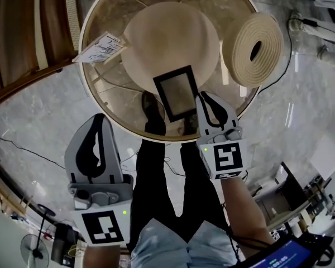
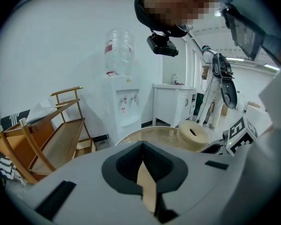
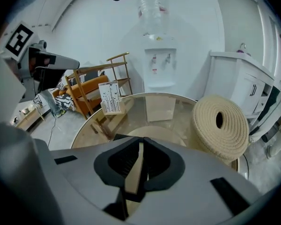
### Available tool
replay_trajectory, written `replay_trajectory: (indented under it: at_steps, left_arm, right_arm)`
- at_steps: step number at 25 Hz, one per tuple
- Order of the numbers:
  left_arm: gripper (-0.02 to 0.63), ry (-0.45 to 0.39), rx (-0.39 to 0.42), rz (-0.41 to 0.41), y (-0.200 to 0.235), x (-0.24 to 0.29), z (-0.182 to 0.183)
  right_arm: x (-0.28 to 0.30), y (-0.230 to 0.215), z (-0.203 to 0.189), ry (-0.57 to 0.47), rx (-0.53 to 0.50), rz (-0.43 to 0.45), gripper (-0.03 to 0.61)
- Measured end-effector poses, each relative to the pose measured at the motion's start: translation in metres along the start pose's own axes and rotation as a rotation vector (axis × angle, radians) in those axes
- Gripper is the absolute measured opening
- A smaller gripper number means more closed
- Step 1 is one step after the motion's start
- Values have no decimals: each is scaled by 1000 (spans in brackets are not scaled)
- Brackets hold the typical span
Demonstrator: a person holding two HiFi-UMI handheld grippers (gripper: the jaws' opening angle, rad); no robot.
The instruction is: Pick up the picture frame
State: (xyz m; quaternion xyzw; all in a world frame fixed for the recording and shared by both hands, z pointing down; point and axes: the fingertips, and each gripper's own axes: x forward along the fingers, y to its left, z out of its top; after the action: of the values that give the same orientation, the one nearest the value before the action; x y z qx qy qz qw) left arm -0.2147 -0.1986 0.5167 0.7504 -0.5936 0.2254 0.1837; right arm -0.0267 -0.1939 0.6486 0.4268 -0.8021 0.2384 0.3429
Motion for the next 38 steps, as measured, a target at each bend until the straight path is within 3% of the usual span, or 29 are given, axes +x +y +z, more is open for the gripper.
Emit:
replay_trajectory:
  at_steps: [4,10,25,32,38]
  left_arm:
    - [15,-4,-4,-14,-5,8,-4]
    - [15,27,-28,-25,-11,20,-27]
    - [15,61,-48,-86,-36,21,-42]
    - [15,63,-46,-83,-37,24,-41]
    - [15,37,-45,-72,-38,22,-28]
  right_arm:
    - [13,4,-17,29,1,28,103]
    - [29,-6,-44,68,17,15,141]
    - [46,-6,-78,100,61,57,135]
    - [46,-11,-81,84,174,113,95]
    - [41,-10,-73,81,139,96,83]
